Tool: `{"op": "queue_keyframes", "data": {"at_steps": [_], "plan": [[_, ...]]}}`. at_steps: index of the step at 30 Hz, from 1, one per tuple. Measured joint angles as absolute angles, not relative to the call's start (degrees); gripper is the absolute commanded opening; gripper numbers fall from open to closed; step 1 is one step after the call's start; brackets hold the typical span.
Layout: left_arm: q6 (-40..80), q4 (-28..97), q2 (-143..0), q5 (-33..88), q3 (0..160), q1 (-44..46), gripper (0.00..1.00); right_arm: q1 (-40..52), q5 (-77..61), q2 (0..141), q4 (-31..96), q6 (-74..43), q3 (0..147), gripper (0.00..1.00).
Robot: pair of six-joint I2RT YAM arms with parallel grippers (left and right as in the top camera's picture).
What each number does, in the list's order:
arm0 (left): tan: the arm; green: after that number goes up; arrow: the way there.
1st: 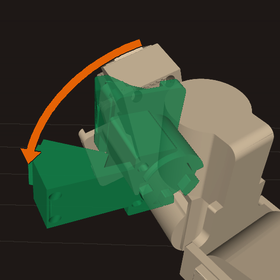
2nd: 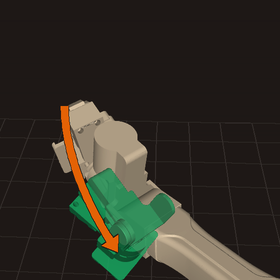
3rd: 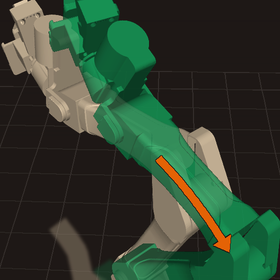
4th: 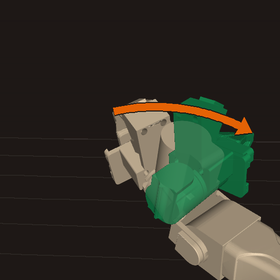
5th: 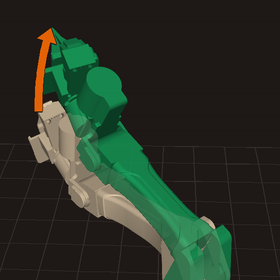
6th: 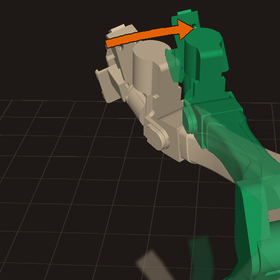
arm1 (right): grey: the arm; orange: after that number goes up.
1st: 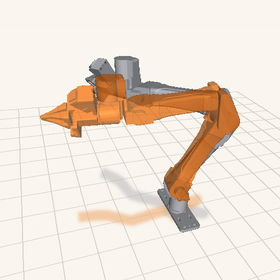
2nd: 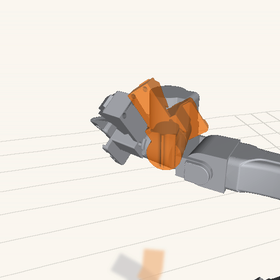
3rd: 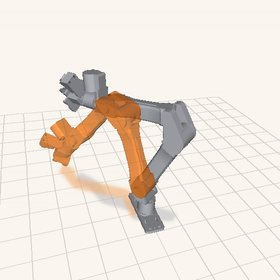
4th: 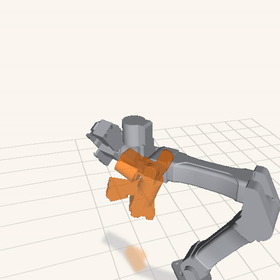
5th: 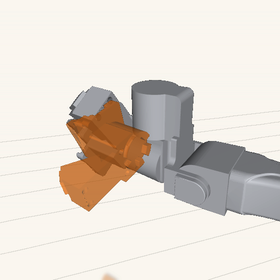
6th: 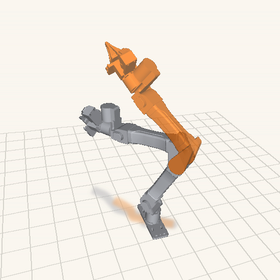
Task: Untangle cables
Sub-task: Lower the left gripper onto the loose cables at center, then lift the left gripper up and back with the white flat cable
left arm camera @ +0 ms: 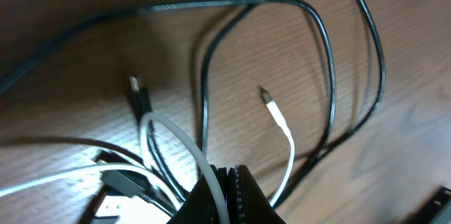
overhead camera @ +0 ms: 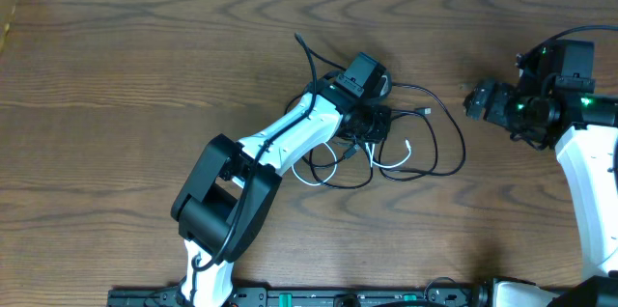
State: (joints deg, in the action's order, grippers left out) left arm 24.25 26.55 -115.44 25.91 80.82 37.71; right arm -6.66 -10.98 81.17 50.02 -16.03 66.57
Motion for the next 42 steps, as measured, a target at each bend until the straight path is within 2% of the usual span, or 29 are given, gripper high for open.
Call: {"op": "queue_keyframes", "data": {"at_steps": [6,13,21,27,32,42], "plan": [[18.7,26.7,-111.1,23.0,80.8,37.7,0.07,-6.6,-10.9,81.2,50.5,-16.1,66.6,0.95],[15.2,22.2,-90.5,16.5,82.3,37.7,0.07,-6.6,-13.5,81.2,49.7,-14.8,66.6,0.96],[11.9,14.7,-72.5,11.8,84.1,37.7,0.08,-6.6,-30.7,81.2,42.2,-7.4,66.6,0.94],[11.4,2.8,-68.3,3.0,83.9,37.7,0.08,-3.6,-46.0,81.2,36.1,-4.7,66.6,0.99],[11.1,-5.9,-67.1,-1.4,83.7,37.7,0.08,3.5,-49.3,81.2,33.3,-2.7,66.6,0.99],[10.6,-6.2,-66.5,-3.4,91.0,37.5,0.08,13.8,-55.2,88.9,23.7,-0.1,66.5,0.99]]}}
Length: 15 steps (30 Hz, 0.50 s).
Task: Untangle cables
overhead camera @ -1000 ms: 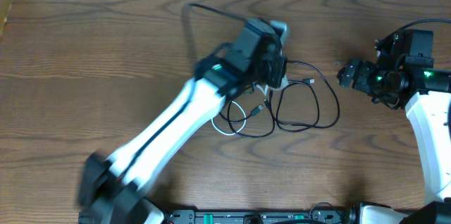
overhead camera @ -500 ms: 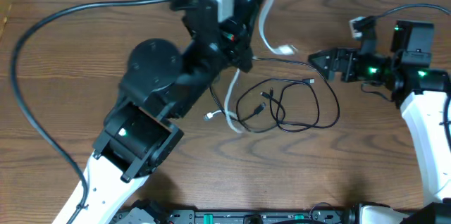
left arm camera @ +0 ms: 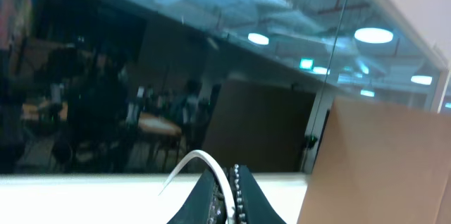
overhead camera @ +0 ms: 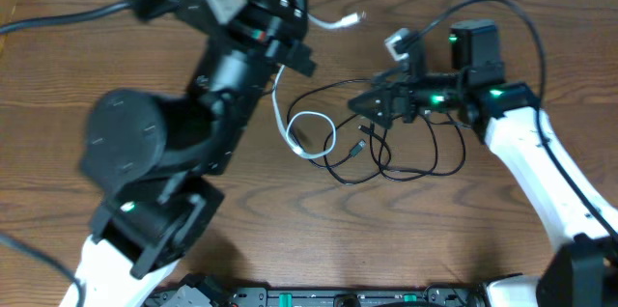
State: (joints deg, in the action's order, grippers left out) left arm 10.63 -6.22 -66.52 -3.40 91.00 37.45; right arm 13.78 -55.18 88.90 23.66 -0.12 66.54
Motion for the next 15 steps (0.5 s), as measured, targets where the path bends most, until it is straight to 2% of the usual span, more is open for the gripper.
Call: {"op": "queue_keyframes", "data": {"at_steps": [11,15], "plan": [[12.7,3.0,-66.1,-3.6,95.3,37.2,0.07,18.9,-62.2,90.5,4.6,0.7,66.4,0.99],[14.1,4.6,-66.8,-3.2,95.3,37.2,0.07,22.5,-62.7,90.5,-2.3,-0.1,66.4,0.96]]}}
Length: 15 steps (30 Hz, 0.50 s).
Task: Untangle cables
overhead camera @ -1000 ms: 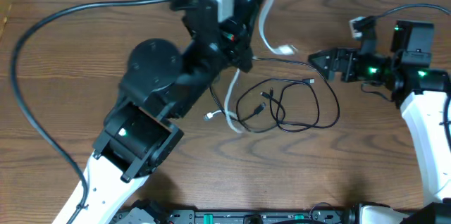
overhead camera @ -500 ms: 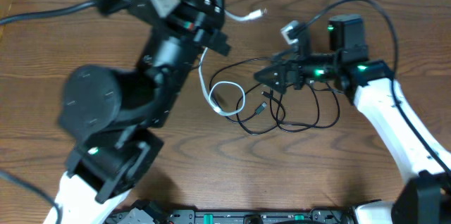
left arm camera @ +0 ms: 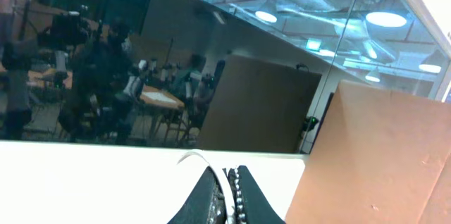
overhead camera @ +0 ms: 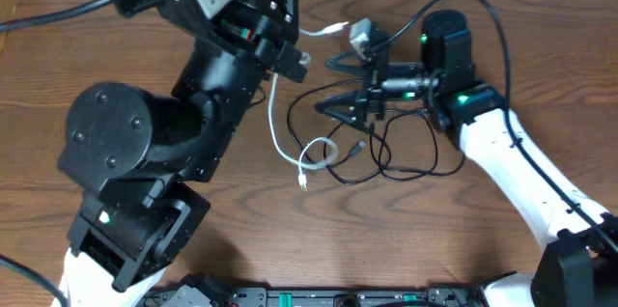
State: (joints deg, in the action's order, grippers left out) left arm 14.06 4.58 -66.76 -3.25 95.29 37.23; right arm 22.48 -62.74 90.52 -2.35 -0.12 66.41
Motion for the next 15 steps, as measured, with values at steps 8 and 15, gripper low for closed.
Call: {"op": "queue_keyframes", "data": {"at_steps": [8,15], "plan": [[17.3,6.4,-67.1,-2.9,95.3,37.2,0.07,29.6,-63.7,92.1,-19.0,-8.8,66.5,0.96],[19.8,7.9,-67.1,-1.6,95.3,37.2,0.07,30.6,-64.9,96.5,-33.5,-20.1,66.4,0.92]]}}
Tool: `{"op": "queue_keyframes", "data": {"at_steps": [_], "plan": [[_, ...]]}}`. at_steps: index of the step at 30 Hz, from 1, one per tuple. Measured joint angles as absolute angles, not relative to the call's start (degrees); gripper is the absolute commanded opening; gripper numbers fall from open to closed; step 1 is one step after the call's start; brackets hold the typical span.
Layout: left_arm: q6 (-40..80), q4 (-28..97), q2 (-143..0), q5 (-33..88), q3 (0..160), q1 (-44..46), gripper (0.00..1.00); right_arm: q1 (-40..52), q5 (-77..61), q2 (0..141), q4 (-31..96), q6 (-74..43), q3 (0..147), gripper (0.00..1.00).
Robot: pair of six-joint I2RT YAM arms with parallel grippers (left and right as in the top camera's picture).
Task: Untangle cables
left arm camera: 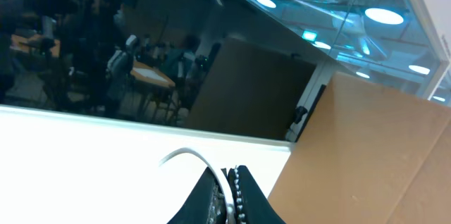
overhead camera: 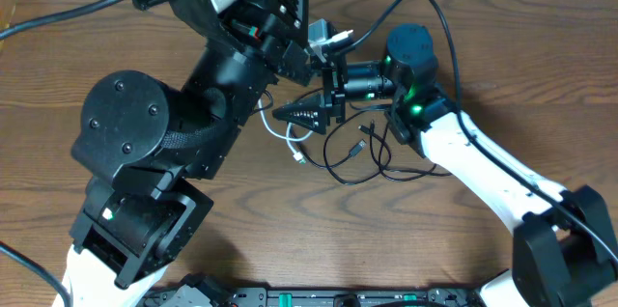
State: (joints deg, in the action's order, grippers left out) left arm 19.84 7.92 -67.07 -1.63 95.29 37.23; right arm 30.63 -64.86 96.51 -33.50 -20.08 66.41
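Note:
My left gripper (left arm camera: 227, 172) is raised high above the table and shut on the white cable (left arm camera: 187, 155), which arches out between its fingers. In the overhead view the white cable (overhead camera: 287, 140) hangs down from the left gripper (overhead camera: 297, 56) to the table, its free plug lying by the black cables (overhead camera: 386, 157). Those black cables lie in tangled loops at the table's middle. My right gripper (overhead camera: 311, 75) reaches in from the right, open, fingers spread wide and pointing left beside the left gripper. Whether it touches the white strand cannot be told.
The wooden table (overhead camera: 502, 249) stretches all round the tangle. The bulky left arm (overhead camera: 154, 143) covers much of the left half in the overhead view. A black rail (overhead camera: 338, 297) runs along the front edge. The left wrist camera looks off the table at a cardboard panel (left arm camera: 366, 153).
My right gripper has moved further left, now close beside the left gripper. The small white loop on the table is gone; only a short tail of white cable rests there.
At first my left gripper was down in the tangle, shut on the white cable, and the right arm stood off at the right. Then the left gripper was high with the cable, the right gripper open over the tangle. The white coil on the table has shrunk since.

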Motion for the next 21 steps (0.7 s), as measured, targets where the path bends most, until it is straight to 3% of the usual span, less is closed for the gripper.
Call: {"op": "queue_keyframes", "data": {"at_steps": [4,8,13,18,21], "plan": [[20.2,8.9,-67.1,-1.3,95.3,37.2,0.07,31.1,-66.4,98.3,-39.3,-25.9,66.4,0.9],[20.8,9.2,-67.1,-1.2,95.3,37.2,0.08,31.3,-67.2,98.4,-41.1,-29.2,66.4,0.8],[21.2,9.6,-67.1,-1.2,95.3,37.2,0.08,32.5,-67.1,98.4,-42.5,-31.9,66.4,0.5],[21.2,10.2,-67.1,-1.2,95.3,37.2,0.08,34.8,-65.4,98.4,-44.6,-35.1,66.4,0.01],[21.2,10.8,-67.1,-1.2,95.3,37.2,0.08,35.2,-64.4,98.4,-45.5,-37.4,66.4,0.01]]}}
